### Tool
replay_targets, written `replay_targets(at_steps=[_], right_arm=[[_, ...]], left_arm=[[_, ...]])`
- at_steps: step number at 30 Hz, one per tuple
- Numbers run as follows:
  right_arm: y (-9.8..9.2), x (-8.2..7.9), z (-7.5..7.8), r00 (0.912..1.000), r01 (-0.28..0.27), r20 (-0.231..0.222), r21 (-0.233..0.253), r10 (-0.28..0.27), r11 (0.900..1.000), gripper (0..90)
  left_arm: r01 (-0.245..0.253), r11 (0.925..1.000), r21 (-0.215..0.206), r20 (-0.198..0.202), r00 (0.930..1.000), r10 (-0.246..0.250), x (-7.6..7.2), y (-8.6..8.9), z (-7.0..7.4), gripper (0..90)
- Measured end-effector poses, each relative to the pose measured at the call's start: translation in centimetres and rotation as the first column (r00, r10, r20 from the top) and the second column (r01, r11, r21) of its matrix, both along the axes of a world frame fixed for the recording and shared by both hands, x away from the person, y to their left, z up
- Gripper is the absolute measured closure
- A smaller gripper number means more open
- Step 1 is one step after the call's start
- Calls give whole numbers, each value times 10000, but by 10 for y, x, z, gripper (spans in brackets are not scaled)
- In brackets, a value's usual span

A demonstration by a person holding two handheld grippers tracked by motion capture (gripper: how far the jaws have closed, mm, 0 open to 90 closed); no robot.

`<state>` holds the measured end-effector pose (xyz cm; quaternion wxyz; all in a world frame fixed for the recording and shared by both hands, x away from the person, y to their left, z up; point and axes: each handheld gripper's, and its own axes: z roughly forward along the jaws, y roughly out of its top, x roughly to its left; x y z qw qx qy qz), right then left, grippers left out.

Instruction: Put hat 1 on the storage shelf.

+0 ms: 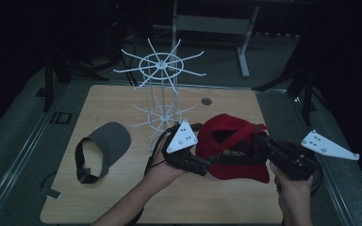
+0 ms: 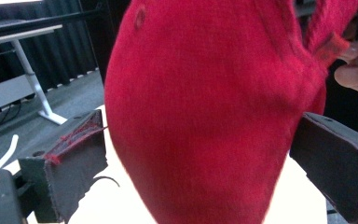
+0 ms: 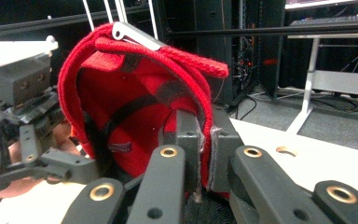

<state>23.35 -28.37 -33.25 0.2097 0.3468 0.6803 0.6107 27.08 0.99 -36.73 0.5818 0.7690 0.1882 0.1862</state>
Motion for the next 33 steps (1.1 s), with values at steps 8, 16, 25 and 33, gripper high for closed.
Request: replay_targets(at_steps=[8,16,25,33], right_arm=[[1,-2,1,9998,-173,33,109,173,9998,856],[4,-6,2,9993,-373,65,81,372,9993,856],[9,-5,-3,9983,-569,-81,40,569,9984,856],[10,-6,-6,9979,-636,-135,57,637,9980,855]], left_arm=[[-47,9999,126,4,10000,47,3,-7,5,211],[-324,9994,128,179,9993,322,3,-12,7,459],[-927,9949,402,170,9956,921,3,-16,11,774],[-1254,9910,462,312,9918,1240,1,-16,14,872]])
